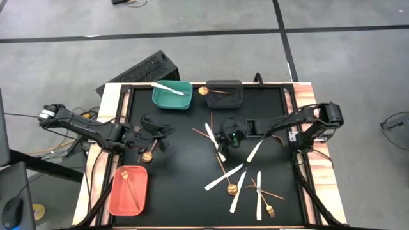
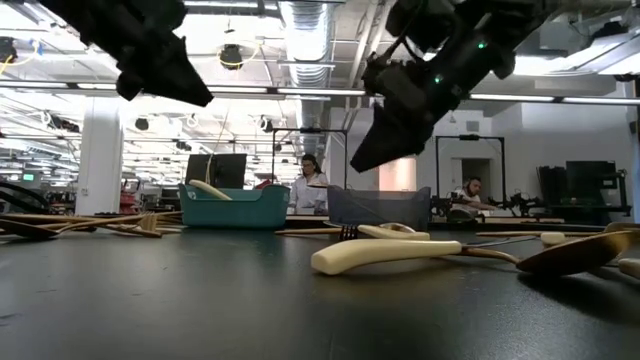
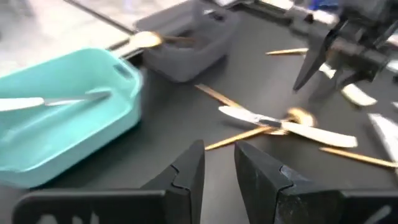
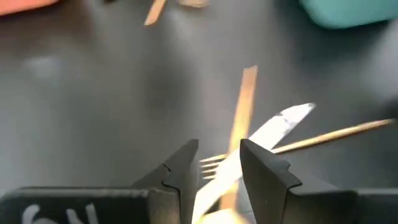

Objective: Sort silverware by color (type)
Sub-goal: Put the gold fork into the orange bin

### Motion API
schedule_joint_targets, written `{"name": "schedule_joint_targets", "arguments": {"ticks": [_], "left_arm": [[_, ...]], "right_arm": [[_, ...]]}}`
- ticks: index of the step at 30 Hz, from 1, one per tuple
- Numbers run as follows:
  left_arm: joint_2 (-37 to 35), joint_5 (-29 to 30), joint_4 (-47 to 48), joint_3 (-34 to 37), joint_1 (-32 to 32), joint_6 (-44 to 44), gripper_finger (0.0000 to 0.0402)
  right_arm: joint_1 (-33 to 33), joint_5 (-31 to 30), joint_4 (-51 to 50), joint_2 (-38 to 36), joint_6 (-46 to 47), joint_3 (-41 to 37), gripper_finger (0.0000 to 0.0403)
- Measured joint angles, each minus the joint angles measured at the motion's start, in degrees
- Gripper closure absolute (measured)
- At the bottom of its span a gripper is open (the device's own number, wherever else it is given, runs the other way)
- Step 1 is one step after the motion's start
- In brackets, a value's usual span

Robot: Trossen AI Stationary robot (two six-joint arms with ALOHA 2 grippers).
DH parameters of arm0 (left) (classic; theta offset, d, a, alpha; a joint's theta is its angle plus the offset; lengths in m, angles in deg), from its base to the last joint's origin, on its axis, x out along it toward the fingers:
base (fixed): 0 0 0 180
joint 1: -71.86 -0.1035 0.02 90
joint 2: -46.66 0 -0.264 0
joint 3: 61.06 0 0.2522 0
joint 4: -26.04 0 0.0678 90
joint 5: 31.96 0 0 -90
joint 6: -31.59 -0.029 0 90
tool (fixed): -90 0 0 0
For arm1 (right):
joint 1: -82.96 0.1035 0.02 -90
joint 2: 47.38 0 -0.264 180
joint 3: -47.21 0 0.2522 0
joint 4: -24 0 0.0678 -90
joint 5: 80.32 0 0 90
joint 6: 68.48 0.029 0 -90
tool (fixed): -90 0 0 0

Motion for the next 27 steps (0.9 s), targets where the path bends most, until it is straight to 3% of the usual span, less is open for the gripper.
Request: {"name": "schedule_joint_targets", "arguments": {"ticks": [6, 8, 12, 17, 27], "left_arm": [[5.92, 3.23, -2.60, -0.03, 0.03, 0.00, 0.0325], [7.97, 3.59, -2.37, -0.01, 0.03, 0.01, 0.0325], [10.77, 2.59, -2.43, -0.01, 0.05, 1.38, 0.0325], [11.04, 2.13, -2.79, -0.01, 0.05, 4.10, 0.0325], [11.78, 0.72, -6.75, -0.01, 0.79, 3.04, 0.0325]], "right_arm": [[-3.05, -0.19, -9.10, 0.71, 2.26, 0.00, 0.0257], [-3.88, -1.08, -18.33, -0.67, 2.27, -0.10, 0.0257], [-6.31, -10.16, -38.24, -5.54, 7.04, -0.08, 0.0257], [-10.83, -10.92, -56.15, -10.34, 11.42, -0.10, 0.0257], [-20.03, -2.15, -60.89, -8.54, 3.48, -5.37, 0.0257]]}}
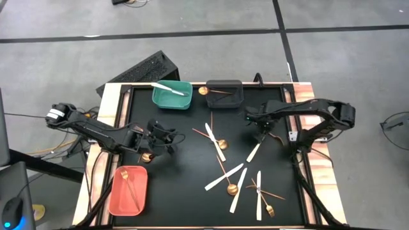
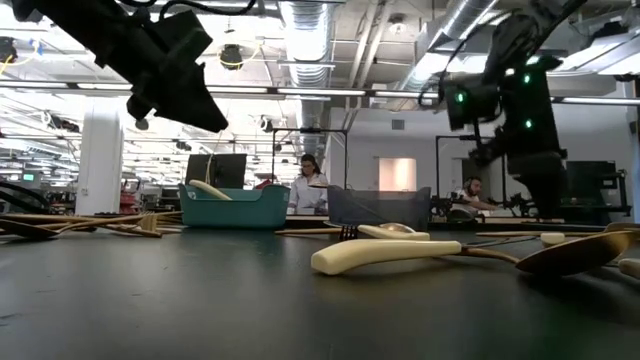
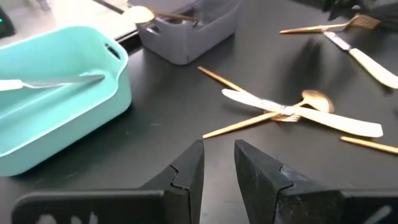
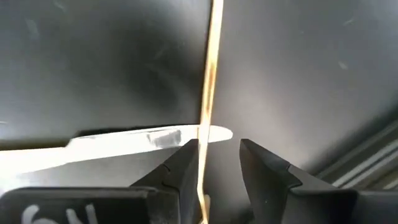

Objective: Sort silverware by color (type)
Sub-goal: Put the gold fork into the orange bin

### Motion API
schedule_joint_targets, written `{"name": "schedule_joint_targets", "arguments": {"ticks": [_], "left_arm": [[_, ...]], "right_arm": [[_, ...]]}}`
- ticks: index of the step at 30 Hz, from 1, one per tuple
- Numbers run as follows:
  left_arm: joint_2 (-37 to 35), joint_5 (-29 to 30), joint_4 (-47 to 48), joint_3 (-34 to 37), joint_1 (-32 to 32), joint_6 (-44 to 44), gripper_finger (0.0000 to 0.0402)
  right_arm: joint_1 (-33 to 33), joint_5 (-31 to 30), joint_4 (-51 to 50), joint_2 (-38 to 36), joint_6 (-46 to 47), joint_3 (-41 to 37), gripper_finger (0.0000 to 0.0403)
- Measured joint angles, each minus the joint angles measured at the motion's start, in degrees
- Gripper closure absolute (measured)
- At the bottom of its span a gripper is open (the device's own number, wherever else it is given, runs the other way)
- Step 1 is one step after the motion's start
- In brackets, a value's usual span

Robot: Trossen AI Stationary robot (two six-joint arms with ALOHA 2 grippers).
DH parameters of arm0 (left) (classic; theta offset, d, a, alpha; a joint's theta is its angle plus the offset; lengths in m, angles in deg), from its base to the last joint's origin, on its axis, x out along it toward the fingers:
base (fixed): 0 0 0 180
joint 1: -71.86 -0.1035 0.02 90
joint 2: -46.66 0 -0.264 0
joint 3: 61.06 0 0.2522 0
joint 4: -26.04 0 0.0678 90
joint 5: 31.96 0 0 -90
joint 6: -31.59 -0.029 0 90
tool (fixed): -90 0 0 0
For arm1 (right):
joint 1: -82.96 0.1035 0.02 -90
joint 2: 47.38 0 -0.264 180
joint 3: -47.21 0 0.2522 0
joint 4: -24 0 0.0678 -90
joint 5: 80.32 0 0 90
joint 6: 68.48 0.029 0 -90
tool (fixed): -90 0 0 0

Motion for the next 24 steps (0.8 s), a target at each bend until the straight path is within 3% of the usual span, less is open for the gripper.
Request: {"name": "schedule_joint_targets", "arguments": {"ticks": [9, 15, 19, 24], "left_arm": [[0.04, -0.21, 0.57, 0.00, 0.42, 0.33, 0.0325], [0.04, -0.39, 0.79, 0.00, 0.42, 0.20, 0.0325], [0.04, -1.18, 0.80, 0.00, 0.42, 0.13, 0.0325], [0.04, -1.29, 0.81, 0.00, 0.42, -0.44, 0.0325]], "right_arm": [[-1.35, 1.10, -1.36, 4.33, 0.72, -3.44, 0.0260], [-0.24, 1.75, -1.23, 5.55, 0.85, -3.46, 0.0301], [0.86, 1.65, -1.57, 3.85, 0.95, -3.69, 0.0319], [1.31, 2.44, -0.91, -0.87, 1.09, -3.78, 0.0313]]}}
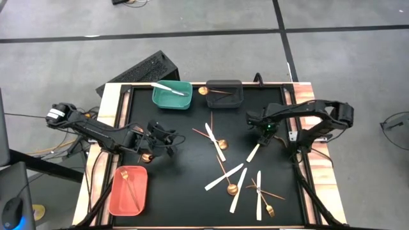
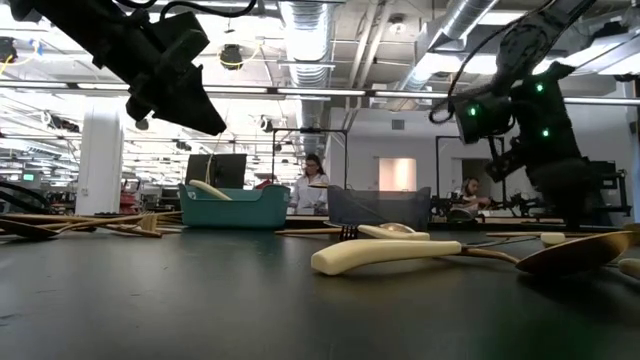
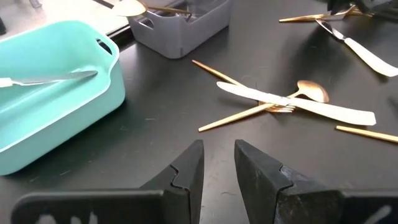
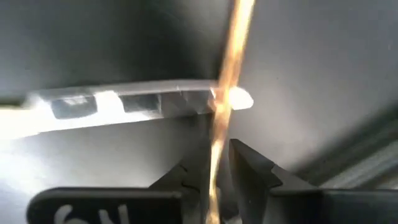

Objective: Sort silverware by color (type)
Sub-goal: Put the gold fork into the orange bin

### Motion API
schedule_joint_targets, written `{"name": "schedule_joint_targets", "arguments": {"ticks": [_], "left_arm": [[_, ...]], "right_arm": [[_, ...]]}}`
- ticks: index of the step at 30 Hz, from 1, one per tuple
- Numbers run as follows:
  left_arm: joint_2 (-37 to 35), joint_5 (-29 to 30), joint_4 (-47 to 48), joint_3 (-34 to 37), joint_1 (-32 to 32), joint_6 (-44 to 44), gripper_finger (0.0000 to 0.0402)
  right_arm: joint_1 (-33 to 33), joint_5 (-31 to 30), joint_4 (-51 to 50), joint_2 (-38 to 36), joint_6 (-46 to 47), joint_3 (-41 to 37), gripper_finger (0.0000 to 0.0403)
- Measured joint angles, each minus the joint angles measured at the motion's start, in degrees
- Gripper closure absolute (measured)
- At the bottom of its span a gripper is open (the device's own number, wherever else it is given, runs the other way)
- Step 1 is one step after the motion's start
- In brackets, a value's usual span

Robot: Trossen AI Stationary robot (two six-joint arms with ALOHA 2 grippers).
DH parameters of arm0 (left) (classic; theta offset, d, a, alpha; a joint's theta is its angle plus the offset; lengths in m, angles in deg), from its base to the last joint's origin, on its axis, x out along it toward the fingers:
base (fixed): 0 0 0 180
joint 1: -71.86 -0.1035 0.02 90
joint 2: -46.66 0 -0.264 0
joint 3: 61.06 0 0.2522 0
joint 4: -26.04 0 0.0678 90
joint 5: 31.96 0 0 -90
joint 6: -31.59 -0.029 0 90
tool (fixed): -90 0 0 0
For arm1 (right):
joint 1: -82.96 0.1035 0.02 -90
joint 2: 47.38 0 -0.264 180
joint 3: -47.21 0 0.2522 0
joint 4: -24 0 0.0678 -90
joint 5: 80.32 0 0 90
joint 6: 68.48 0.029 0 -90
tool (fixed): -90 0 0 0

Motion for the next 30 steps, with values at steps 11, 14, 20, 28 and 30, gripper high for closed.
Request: {"name": "schedule_joint_targets", "arguments": {"ticks": [11, 14, 20, 28, 30], "left_arm": [[0.00, 0.07, 0.11, 0.00, -0.15, -0.04, 0.0325], [-0.02, -0.98, 1.36, 0.00, -0.13, -0.04, 0.0325], [-0.02, -1.61, 5.91, 0.00, -0.13, 1.62, 0.0325], [-0.02, -3.14, 5.62, 0.00, -0.12, 2.32, 0.0325], [-0.02, -3.14, 5.60, 0.00, -0.07, 2.32, 0.0325]], "right_arm": [[-0.50, 1.62, 1.08, -2.47, -0.67, -0.81, 0.0247], [-0.50, 1.68, 1.53, -0.76, 1.10, -1.84, 0.0240], [-0.54, 1.40, 1.97, 3.34, 2.33, -1.60, 0.0248], [-2.17, 2.42, 2.31, 5.37, 1.10, -1.50, 0.0333], [-2.25, 2.59, 2.28, 5.14, 1.02, -1.55, 0.0361]]}}
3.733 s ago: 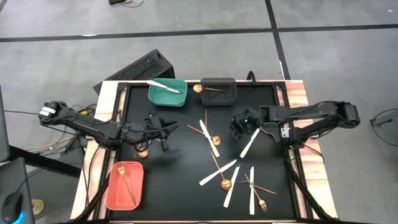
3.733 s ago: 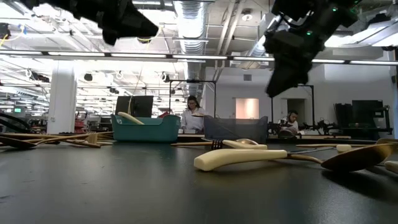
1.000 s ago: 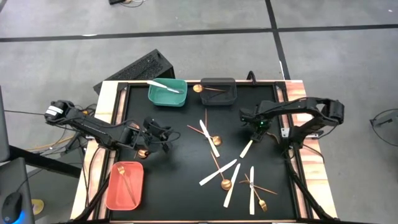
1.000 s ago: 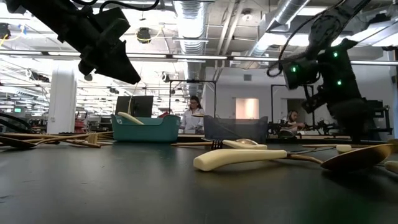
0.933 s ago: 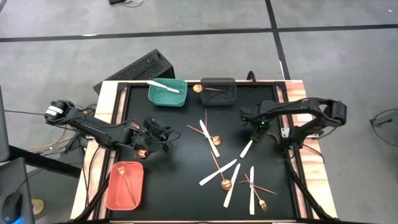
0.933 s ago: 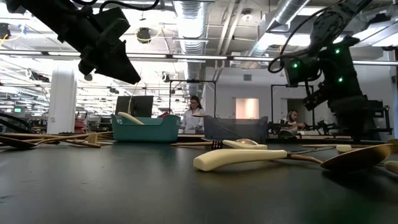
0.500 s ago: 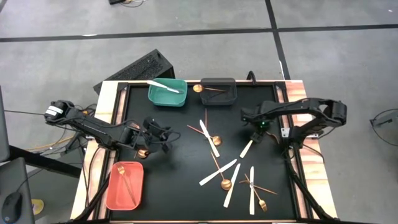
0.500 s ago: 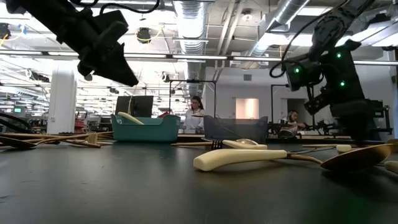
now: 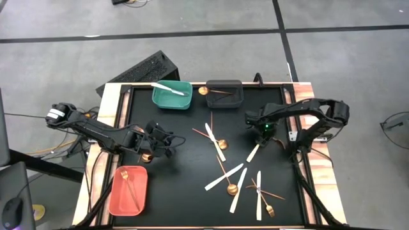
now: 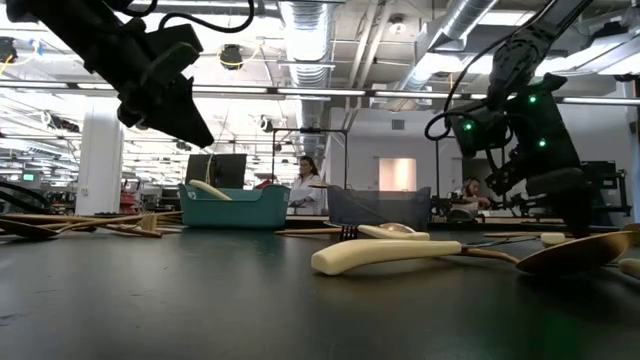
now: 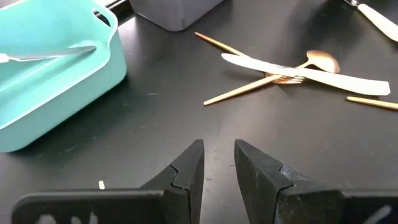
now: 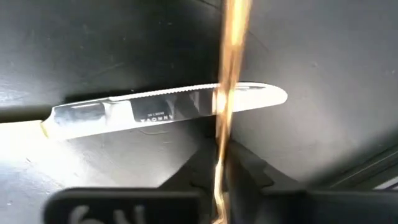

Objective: Sort silverware by color (type)
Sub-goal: Put the gold fork into the orange bin

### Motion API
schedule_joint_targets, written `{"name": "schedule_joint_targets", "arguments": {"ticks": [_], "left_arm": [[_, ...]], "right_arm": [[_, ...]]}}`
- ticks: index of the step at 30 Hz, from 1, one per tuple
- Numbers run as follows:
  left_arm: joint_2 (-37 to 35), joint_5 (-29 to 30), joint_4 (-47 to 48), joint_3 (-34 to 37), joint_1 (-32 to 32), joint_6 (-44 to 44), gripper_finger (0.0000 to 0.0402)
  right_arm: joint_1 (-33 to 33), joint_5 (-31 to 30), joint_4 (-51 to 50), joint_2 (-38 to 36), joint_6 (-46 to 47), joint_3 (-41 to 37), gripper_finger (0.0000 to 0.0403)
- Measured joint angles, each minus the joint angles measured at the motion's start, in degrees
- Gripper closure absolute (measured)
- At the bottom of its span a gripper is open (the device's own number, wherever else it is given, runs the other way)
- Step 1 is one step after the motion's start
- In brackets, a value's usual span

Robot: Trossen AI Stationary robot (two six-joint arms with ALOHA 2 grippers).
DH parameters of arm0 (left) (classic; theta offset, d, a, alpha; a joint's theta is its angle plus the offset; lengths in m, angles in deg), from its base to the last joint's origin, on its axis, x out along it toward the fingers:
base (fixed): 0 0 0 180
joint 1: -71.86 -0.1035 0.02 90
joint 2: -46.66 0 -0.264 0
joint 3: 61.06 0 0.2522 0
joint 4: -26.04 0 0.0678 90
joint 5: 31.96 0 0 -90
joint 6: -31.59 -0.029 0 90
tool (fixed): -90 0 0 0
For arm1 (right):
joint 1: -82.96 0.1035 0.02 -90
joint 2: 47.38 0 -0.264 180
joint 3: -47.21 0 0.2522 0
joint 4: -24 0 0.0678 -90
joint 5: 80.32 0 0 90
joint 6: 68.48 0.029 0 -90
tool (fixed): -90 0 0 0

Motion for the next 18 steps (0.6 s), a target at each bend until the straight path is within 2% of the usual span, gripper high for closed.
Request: {"name": "schedule_joint_targets", "arguments": {"ticks": [5, 11, 14, 18], "left_arm": [[0.00, 0.90, 0.02, 0.00, -0.01, -0.19, 0.0325], [0.00, 4.08, -0.24, 0.00, -0.04, -3.53, 0.0325], [0.00, 4.08, -2.64, 0.06, -0.04, -4.31, 0.0325], [0.00, 3.00, -15.27, 3.26, 0.00, -11.27, 0.0322]], "right_arm": [[-0.04, -0.31, -0.33, -2.61, -0.22, 0.20, 0.0372], [0.00, -1.28, 0.74, -10.28, -0.02, 2.32, 0.0368], [0.98, -1.46, 6.51, -14.61, 1.44, 2.37, 0.0369], [5.35, -4.57, 20.13, -18.74, 4.20, 1.12, 0.0368]]}}
